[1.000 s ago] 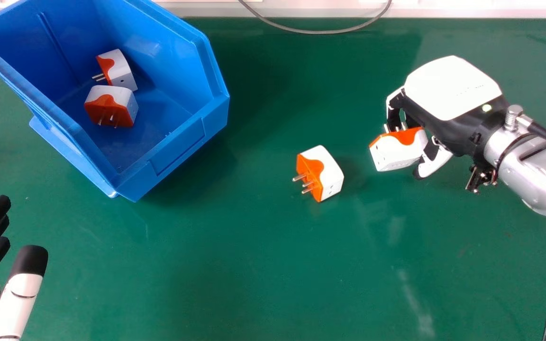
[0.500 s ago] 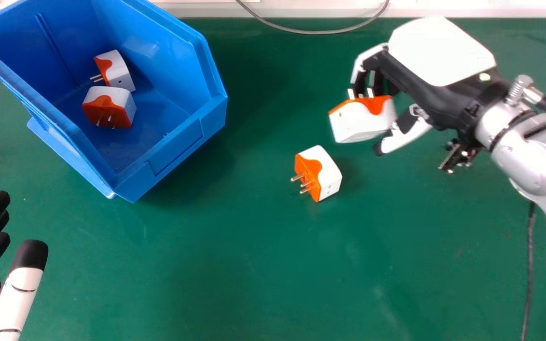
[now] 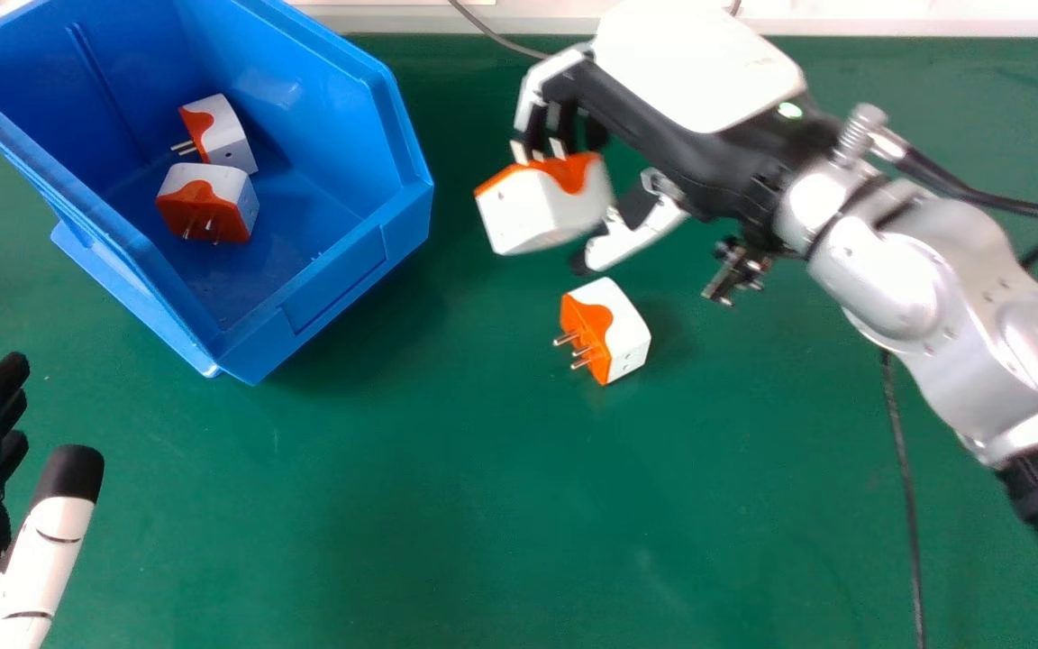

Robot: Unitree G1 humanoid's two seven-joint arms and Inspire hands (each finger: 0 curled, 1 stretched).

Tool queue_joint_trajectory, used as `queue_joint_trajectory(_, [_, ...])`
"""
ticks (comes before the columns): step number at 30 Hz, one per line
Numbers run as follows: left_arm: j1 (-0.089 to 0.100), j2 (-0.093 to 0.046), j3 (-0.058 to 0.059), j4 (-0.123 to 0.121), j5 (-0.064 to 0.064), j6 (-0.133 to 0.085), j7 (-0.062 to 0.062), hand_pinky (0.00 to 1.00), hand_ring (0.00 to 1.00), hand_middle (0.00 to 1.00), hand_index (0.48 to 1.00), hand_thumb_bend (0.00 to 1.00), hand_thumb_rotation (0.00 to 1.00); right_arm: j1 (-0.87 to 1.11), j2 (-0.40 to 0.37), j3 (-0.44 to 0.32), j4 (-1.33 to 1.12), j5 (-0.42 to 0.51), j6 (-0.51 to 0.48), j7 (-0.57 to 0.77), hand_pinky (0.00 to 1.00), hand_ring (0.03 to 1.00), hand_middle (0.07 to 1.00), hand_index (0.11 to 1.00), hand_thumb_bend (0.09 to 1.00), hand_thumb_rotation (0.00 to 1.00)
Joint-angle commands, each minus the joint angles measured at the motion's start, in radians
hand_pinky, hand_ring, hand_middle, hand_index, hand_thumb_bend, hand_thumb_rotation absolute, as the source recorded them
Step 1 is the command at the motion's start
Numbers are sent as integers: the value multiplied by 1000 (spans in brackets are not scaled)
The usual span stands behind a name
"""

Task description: Pick all objects and put in blue box

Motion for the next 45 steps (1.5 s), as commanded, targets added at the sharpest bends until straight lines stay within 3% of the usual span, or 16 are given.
queue_joint_trajectory(1, [7,-1,0,-7,4,-7,6,965,964,957,947,678,739,-72,45,13,22,-14,-1,-40,359,474,511,524,492,0])
queue_joint_trajectory(8, [17,-11,-13,-21,6,-7,7,959,960,954,943,691,737,-162,169,45,143,-34,42,-89,354,465,501,534,492,0])
queue_joint_trajectory(11, [21,-14,-18,-25,4,-4,7,958,960,954,943,694,738,-215,260,59,220,-23,95,-95,356,463,495,532,492,0])
queue_joint_trajectory(14, [28,-19,-28,-37,10,4,14,957,959,954,943,697,738,-303,364,83,357,-38,142,-153,353,456,489,536,492,0])
queue_joint_trajectory(19, [36,-27,-39,-51,23,7,21,949,956,953,940,702,736,-398,438,122,504,-57,163,-230,340,434,479,550,492,0])
queue_joint_trajectory(33, [67,-47,-75,-82,33,3,28,934,949,948,934,709,726,-627,603,173,859,-63,180,-340,353,455,494,513,495,0])
queue_joint_trajectory(41, [84,-56,-92,-91,36,-11,27,929,945,944,932,711,722,-673,666,158,934,-28,222,-366,325,430,500,531,492,0])
queue_joint_trajectory(45, [90,-62,-103,-92,41,-18,29,927,944,943,931,713,720,-667,679,118,939,33,219,-368,335,445,521,518,491,0])
